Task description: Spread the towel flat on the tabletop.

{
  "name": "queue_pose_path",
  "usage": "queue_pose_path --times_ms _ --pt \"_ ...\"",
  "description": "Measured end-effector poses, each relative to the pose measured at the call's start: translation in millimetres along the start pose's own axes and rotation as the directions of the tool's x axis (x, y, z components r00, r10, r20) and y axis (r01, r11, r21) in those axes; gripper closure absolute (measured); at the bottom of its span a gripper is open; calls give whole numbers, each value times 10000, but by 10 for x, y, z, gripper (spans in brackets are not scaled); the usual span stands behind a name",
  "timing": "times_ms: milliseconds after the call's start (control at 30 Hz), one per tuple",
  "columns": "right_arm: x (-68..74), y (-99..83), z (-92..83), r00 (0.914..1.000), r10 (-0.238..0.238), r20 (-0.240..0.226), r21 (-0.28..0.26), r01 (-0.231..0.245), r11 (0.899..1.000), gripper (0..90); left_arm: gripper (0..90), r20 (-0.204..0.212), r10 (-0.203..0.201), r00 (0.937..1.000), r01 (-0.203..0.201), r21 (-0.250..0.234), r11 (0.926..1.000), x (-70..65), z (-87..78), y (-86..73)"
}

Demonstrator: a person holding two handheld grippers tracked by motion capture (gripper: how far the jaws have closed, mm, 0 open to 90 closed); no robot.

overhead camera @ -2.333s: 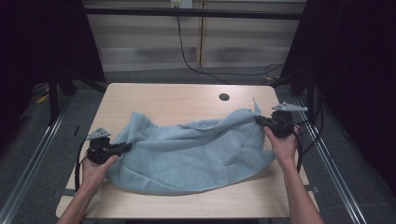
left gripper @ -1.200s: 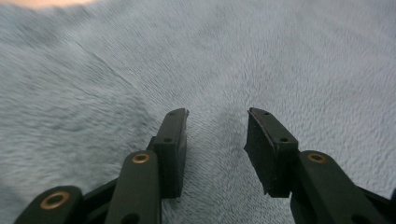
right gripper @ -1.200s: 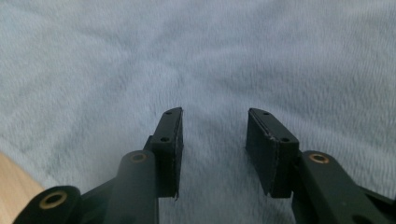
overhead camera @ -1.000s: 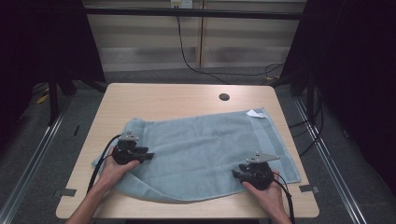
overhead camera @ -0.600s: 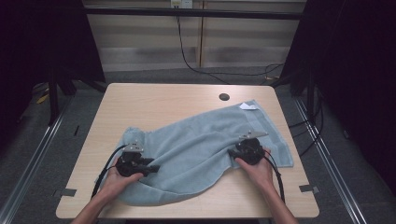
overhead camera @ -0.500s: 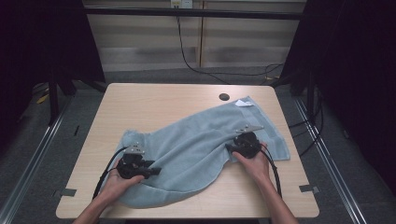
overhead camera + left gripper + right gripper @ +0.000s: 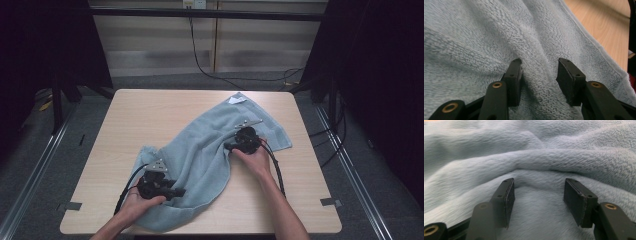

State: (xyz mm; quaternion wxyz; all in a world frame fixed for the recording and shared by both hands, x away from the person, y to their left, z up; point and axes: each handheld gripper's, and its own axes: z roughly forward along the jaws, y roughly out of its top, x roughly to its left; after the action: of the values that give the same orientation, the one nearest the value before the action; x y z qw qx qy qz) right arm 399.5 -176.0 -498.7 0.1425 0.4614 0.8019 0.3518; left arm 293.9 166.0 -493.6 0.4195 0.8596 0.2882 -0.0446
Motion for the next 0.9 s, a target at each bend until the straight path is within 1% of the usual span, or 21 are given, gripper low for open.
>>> queue_pose_path --times_ms 67,100,133,167,233,267,300,333,367,400,433,467,500,533,600,633,667,733,800,867,900 --pt "54 -38 -135 10000 64 -50 -383 -65 9992 408 560 106 -126 9999 128 -269 9996 39 -75 23" --pt "84 -62 -212 9999 66 -155 -477 -73 9988 401 560 15 -188 9998 188 -422 9989 54 -117 36" --pt "114 -89 -288 9997 38 -238 -594 -52 9982 401 559 8 -155 9999 155 -543 9984 77 -161 54" --pt "147 -122 -367 9995 -19 -323 -793 -7 9968 404 561 38 -209 9998 211 -739 9970 92 -211 74" --pt "223 -185 -510 9981 -50 -622 -1074 -17 9942 405 566 38 -157 9999 161 -1172 9930 127 -329 118" --pt "269 -216 -571 9972 -126 -737 -1136 41 9935 406 572 -209 15 9998 -42 -1319 9912 141 -386 138" --pt "317 -248 -621 9958 -249 -886 -1151 146 9933 406 573 -639 256 9976 -343 -1404 9895 151 -439 154" --pt "371 -280 -658 9931 -288 -1136 -1099 162 9938 408 578 -734 203 9971 -317 -1578 9870 170 -476 156" --pt "418 -305 -678 9906 -362 -1317 -1032 226 9944 415 584 -553 -5 9985 -94 -1782 9840 224 -525 156" --pt "508 -350 -689 9857 -594 -1577 -934 450 9946 416 584 -645 -43 9979 -77 -1842 9829 254 -546 155" --pt "570 -377 -687 9838 -669 -1664 -854 532 9949 412 584 -877 -35 9961 -126 -1820 9832 291 -566 150" --pt "657 -410 -677 9798 -784 -1841 -684 668 9954 407 582 -1212 -63 9926 -147 -1713 9851 351 -579 139" --pt "763 -446 -653 9723 -1059 -2086 -557 963 9938 403 572 -1508 -131 9885 -122 -1654 9862 400 -584 125" --pt "845 -466 -632 9683 -1168 -2208 -470 1090 9929 399 560 -1666 -195 9858 -73 -1586 9873 456 -590 110" --pt "977 -481 -599 9580 -1296 -2557 -471 1215 9915 393 530 -1736 -503 9835 209 -1672 9857 550 -610 80" --pt "1038 -480 -583 9537 -1341 -2693 -436 1270 9909 392 512 -1756 -579 9828 275 -1710 9849 585 -624 68" --pt "1099 -477 -564 9470 -1396 -2895 -445 1324 9902 397 494 -1812 -652 9813 319 -1812 9829 607 -642 60" --pt "1222 -465 -515 9258 -1594 -3429 -405 1549 9871 418 475 -1869 -566 9808 204 -1900 9816 632 -677 54" --pt "1346 -449 -461 9028 -1780 -3915 -356 1784 9833 421 467 -1784 -611 9821 253 -1964 9802 651 -696 48" --pt "1452 -432 -426 8878 -1903 -4190 -389 1918 9807 416 456 -1776 -735 9814 388 -1914 9807 696 -685 32" --pt "1522 -418 -406 8778 -1978 -4362 -388 2013 9788 413 452 -1768 -778 9812 442 -1867 9814 712 -664 26"
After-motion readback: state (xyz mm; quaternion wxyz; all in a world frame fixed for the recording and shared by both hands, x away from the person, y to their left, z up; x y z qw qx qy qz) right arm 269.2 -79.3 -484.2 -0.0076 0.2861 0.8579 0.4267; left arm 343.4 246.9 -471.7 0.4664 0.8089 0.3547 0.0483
